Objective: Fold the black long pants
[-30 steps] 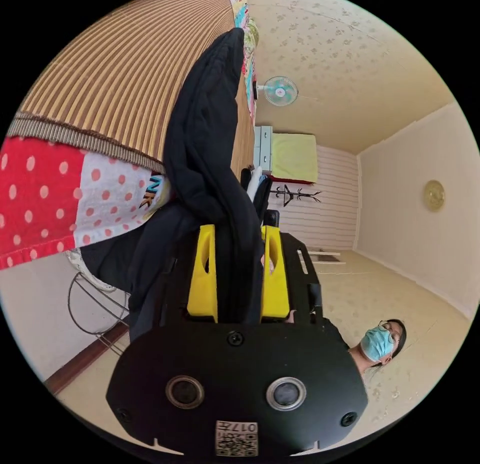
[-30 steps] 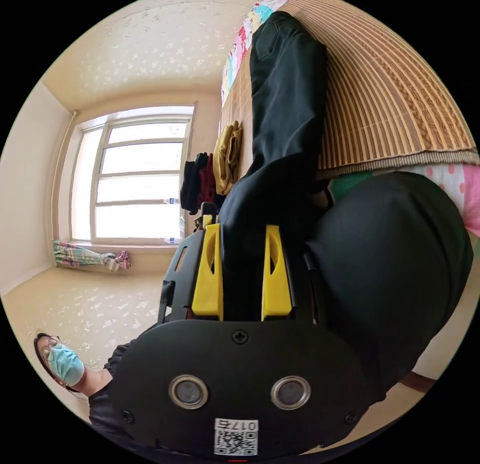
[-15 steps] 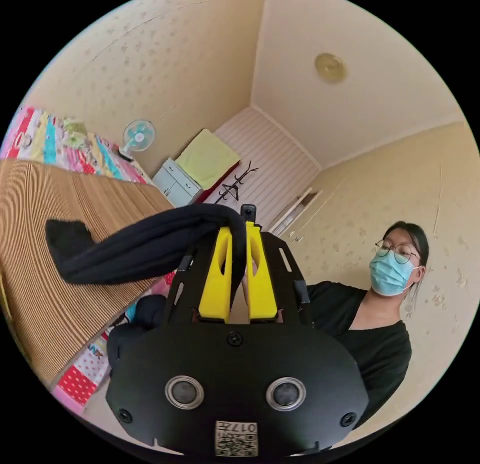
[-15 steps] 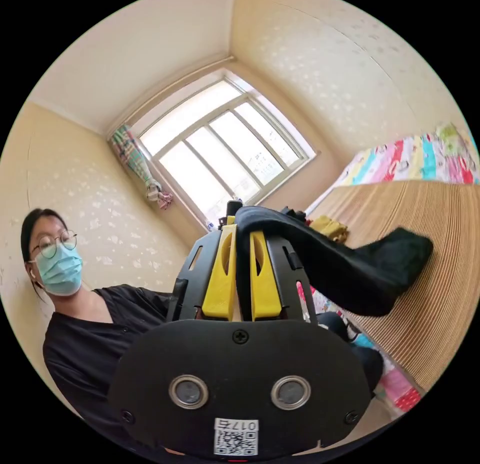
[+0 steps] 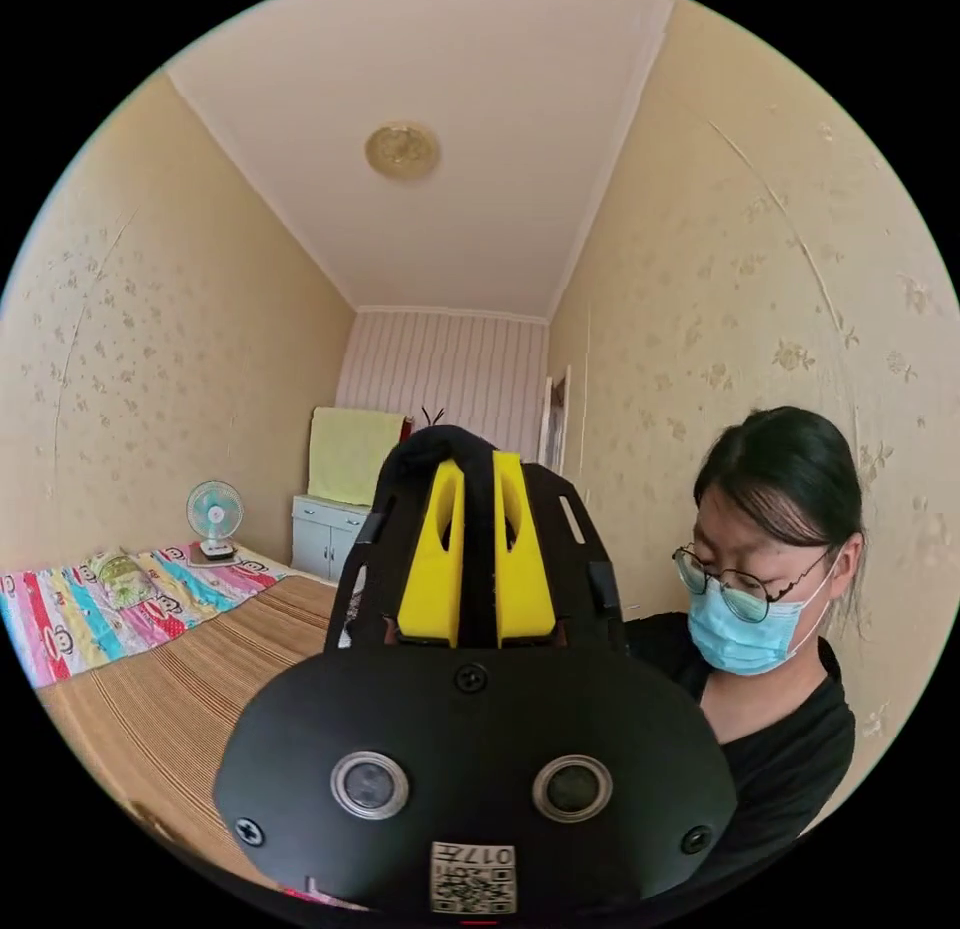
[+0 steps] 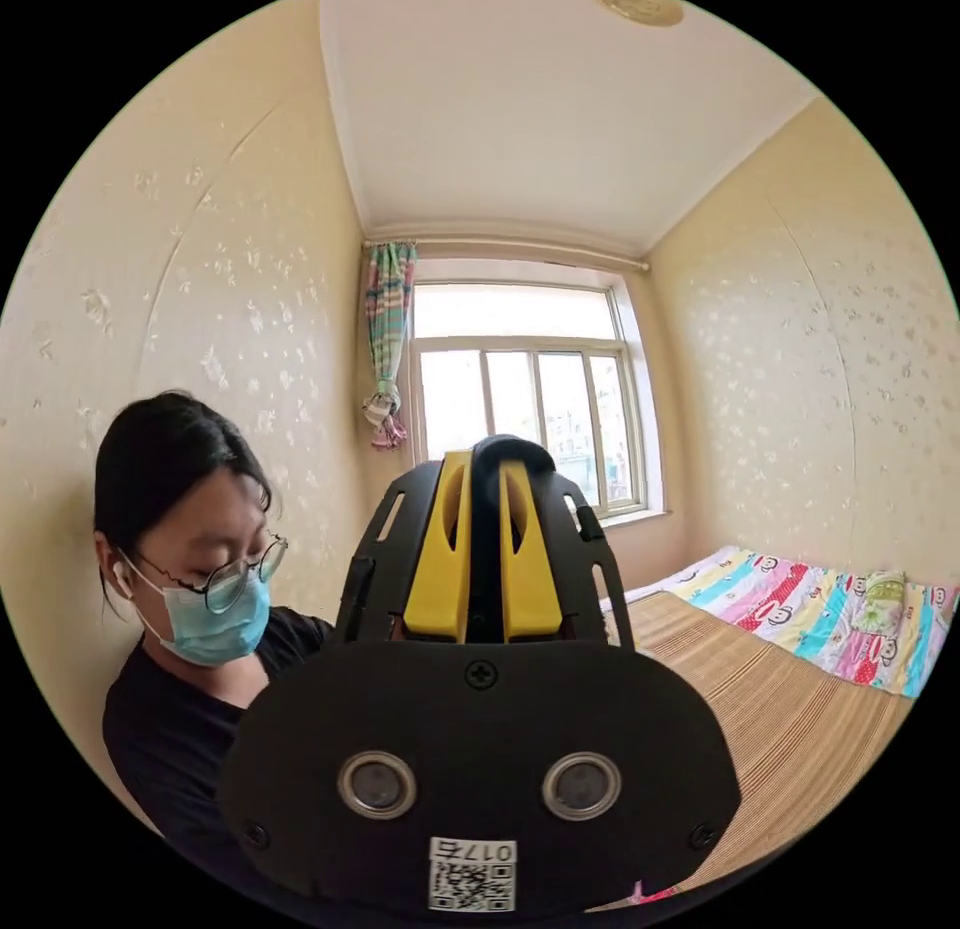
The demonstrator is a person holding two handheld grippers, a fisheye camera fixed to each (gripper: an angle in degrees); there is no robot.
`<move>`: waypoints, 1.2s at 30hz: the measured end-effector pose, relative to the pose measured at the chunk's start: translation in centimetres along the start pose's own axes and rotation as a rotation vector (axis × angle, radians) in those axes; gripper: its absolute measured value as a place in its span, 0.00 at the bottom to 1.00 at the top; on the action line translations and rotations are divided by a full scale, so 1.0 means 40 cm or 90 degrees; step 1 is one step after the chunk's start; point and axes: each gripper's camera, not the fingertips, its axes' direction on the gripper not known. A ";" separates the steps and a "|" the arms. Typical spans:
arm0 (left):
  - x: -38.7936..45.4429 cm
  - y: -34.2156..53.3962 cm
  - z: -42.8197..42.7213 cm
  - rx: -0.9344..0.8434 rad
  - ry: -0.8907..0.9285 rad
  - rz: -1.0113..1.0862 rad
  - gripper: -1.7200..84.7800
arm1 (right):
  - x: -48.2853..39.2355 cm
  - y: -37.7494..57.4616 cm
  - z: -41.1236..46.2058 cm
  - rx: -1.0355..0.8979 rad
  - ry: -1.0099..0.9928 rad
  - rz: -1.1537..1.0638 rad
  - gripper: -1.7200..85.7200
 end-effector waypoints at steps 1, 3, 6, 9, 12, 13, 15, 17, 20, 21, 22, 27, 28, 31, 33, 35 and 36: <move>-0.019 0.001 0.005 -0.001 -0.011 -0.014 0.08 | 0.016 -0.002 0.005 -0.003 0.013 0.008 0.02; -0.144 0.024 0.031 -0.018 -0.050 -0.078 0.08 | 0.123 0.012 0.034 -0.016 0.054 0.058 0.02; -0.370 0.101 0.069 -0.078 -0.102 -0.198 0.08 | 0.334 0.081 0.088 -0.071 0.099 0.165 0.02; -0.561 0.227 0.106 -0.138 -0.158 -0.282 0.08 | 0.538 0.207 0.142 -0.121 0.142 0.277 0.03; -0.661 0.363 0.141 -0.196 -0.201 -0.329 0.08 | 0.644 0.341 0.185 -0.160 0.180 0.326 0.03; -0.673 0.392 0.150 -0.215 -0.210 -0.336 0.08 | 0.656 0.365 0.196 -0.180 0.194 0.331 0.03; -0.683 0.514 0.177 -0.269 -0.228 -0.338 0.08 | 0.670 0.472 0.228 -0.254 0.228 0.339 0.03; -0.659 0.608 0.177 -0.278 -0.204 -0.332 0.08 | 0.642 0.553 0.228 -0.279 0.211 0.329 0.03; -0.579 0.767 0.168 -0.293 -0.133 -0.330 0.08 | 0.534 0.694 0.194 -0.299 0.142 0.284 0.03; -0.537 0.838 0.170 -0.307 -0.113 -0.342 0.08 | 0.484 0.758 0.179 -0.307 0.114 0.275 0.03; -0.516 0.875 0.173 -0.319 -0.107 -0.351 0.08 | 0.460 0.792 0.172 -0.313 0.103 0.276 0.04; -0.386 1.187 0.193 -0.468 -0.159 -0.488 0.11 | 0.302 1.120 0.152 -0.455 0.062 0.388 0.07; -0.385 1.205 0.186 -0.466 -0.159 -0.506 0.12 | 0.296 1.146 0.147 -0.464 0.062 0.409 0.07; -0.416 1.219 0.142 -0.420 -0.085 -0.566 0.17 | 0.318 1.204 0.106 -0.447 0.044 0.499 0.09; -0.459 1.167 0.089 -0.346 -0.066 -0.578 0.21 | 0.373 1.164 0.075 -0.378 0.040 0.524 0.13; -0.495 1.115 0.040 -0.286 -0.103 -0.566 0.21 | 0.421 1.109 0.061 -0.324 0.079 0.513 0.16; -0.524 1.089 0.008 -0.250 -0.150 -0.570 0.22 | 0.459 1.077 0.061 -0.302 0.118 0.515 0.19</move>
